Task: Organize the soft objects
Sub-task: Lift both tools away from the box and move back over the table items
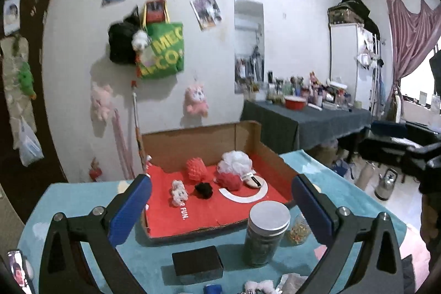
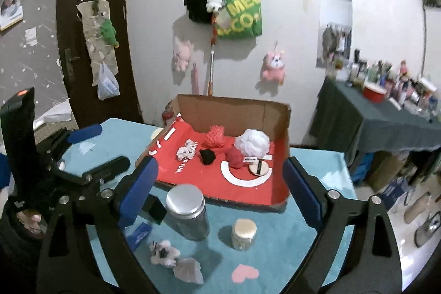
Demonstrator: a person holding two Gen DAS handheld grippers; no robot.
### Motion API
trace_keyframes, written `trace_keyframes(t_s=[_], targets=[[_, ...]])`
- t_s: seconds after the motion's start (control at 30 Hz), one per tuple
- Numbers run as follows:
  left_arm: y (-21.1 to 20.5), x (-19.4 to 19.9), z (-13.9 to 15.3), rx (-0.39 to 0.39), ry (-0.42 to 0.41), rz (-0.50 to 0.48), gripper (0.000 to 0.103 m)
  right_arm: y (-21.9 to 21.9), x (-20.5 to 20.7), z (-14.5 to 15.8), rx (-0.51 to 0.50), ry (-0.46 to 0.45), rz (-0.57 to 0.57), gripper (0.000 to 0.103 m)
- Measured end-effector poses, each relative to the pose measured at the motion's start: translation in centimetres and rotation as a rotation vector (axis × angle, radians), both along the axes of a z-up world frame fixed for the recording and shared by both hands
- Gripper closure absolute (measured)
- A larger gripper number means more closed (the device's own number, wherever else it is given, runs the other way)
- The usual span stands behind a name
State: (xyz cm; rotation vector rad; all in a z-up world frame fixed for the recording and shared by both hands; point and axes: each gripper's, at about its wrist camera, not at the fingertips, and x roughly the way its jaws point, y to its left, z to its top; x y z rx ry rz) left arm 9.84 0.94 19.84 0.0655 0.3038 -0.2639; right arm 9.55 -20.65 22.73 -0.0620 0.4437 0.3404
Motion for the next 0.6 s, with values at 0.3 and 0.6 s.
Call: trace_keyframes(t_s=[0.3, 0.6], targets=[[-0.4, -5.1, -2.1, -0.020, -0.055, 0.019, 0.000, -0.4, -6.4, -3.5, 0.019, -0.107, -0.079, 0.009], [-0.2, -7.0, -5.3, -0.066, -0.024, 0.024, 0.000, -0.5, -10.4, -6.8, 0.027, -0.168, -0.123, 0.006]])
